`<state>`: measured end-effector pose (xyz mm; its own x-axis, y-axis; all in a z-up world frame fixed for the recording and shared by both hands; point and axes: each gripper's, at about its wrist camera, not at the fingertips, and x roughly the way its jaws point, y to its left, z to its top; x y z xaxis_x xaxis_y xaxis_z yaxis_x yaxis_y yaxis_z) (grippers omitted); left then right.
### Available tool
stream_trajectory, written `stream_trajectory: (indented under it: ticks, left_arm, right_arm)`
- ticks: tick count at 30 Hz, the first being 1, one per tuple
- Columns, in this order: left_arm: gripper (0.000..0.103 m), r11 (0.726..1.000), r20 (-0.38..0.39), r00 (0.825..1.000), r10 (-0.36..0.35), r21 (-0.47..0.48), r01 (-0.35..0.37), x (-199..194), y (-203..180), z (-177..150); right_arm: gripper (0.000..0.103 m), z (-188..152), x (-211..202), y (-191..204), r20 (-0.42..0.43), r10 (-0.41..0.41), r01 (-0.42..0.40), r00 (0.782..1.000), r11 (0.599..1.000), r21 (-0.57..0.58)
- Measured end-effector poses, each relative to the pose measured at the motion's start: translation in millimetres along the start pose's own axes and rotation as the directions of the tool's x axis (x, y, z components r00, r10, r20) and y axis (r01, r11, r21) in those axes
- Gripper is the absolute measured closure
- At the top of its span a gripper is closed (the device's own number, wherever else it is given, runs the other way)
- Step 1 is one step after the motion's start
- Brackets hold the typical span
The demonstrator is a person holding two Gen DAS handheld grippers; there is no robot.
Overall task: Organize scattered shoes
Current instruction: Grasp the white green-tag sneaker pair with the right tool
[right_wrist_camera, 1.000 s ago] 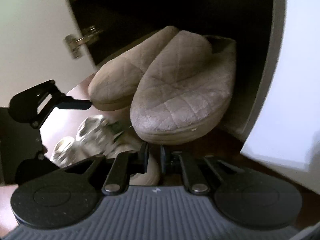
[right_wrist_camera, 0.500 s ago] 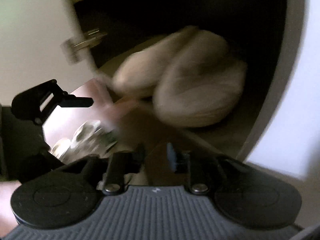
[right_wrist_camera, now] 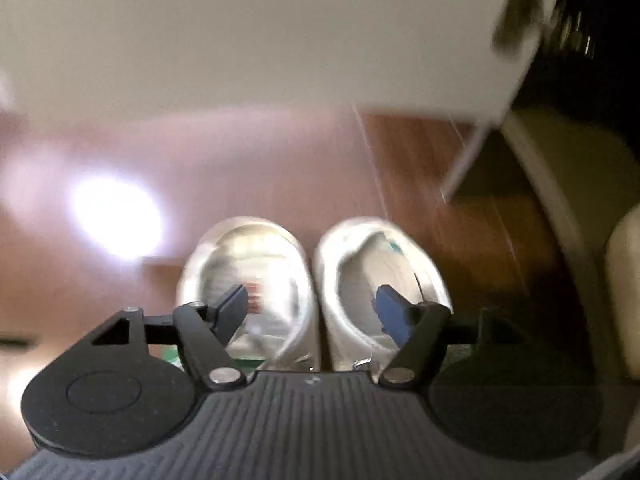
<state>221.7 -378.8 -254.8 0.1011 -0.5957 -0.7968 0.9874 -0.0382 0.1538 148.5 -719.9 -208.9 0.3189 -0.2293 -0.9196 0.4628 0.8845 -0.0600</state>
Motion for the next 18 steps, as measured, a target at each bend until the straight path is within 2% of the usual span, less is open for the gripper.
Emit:
stream_trajectory:
  ticks: [1,2,3,4,6,7,8,9,11,12,13,15,16,17,18]
  left_arm:
    - [0.003,1.0,-0.003,1.0,0.003,-0.001,-0.003,-1,0,-1]
    - [0.003,1.0,-0.006,1.0,0.008,-0.011,-0.008,-2,2,-3]
    - [0.003,1.0,-0.01,1.0,0.007,-0.019,-0.007,-2,4,-4]
    - [0.003,1.0,-0.013,1.0,0.003,-0.026,-0.004,-2,6,-5]
    - [0.003,0.999,-0.018,1.0,0.008,-0.04,-0.009,-1,9,-5]
    - [0.003,0.999,-0.018,1.0,0.006,-0.043,-0.007,0,10,-4]
    - [0.003,0.999,-0.015,1.0,0.002,-0.043,-0.003,1,11,-3]
    - [0.003,0.999,-0.013,1.0,-0.001,-0.042,0.0,2,12,-2]
    - [0.003,1.0,-0.004,1.0,-0.014,-0.016,0.014,6,11,1]
    - [0.003,1.0,0.0,1.0,-0.021,-0.001,0.021,9,10,2]
    - [0.003,0.999,0.007,1.0,-0.023,0.028,0.023,12,8,5]
    - [0.003,0.993,0.034,0.999,-0.018,0.119,0.014,21,3,13]
    - [0.003,0.986,0.05,0.999,-0.019,0.165,0.011,24,1,17]
    - [0.003,0.978,0.066,0.998,-0.021,0.21,0.006,28,-1,21]
    - [0.003,0.971,0.078,0.997,-0.026,0.241,0.007,32,-2,23]
  right_arm:
    - [0.079,0,6,-6,-0.013,0.018,-0.017,1.0,0.998,0.065]
    - [0.086,-1,6,-18,-0.016,0.031,-0.027,0.999,0.976,0.216]
    - [0.087,-2,6,-25,-0.017,0.032,-0.025,0.999,0.951,0.308]
    - [0.087,-11,2,-37,-0.014,-0.002,0.008,1.0,0.883,0.469]
    - [0.087,-23,-1,-50,-0.023,-0.069,0.068,0.997,0.776,0.627]
    - [0.087,-37,-5,-61,-0.048,-0.124,0.118,0.991,0.667,0.735]
    - [0.087,-56,-11,-74,-0.087,-0.18,0.17,0.98,0.517,0.839]
    - [0.086,-62,-12,-79,-0.102,-0.196,0.184,0.975,0.465,0.866]
    - [0.08,-80,-19,-91,-0.1,-0.192,0.171,0.976,0.402,0.9]
    - [0.077,-85,-20,-95,-0.089,-0.183,0.157,0.979,0.402,0.902]
    - [0.074,-91,-23,-98,-0.04,-0.161,0.105,0.986,0.421,0.901]
    - [0.052,-109,-39,-103,0.076,-0.114,-0.014,0.991,0.464,0.886]
    - [0.047,-115,-47,-101,0.107,-0.115,-0.039,0.988,0.481,0.876]
    - [0.034,-124,-62,-96,0.155,-0.132,-0.066,0.979,0.515,0.855]
    - [0.029,-134,-75,-89,0.194,-0.147,-0.079,0.97,0.562,0.823]
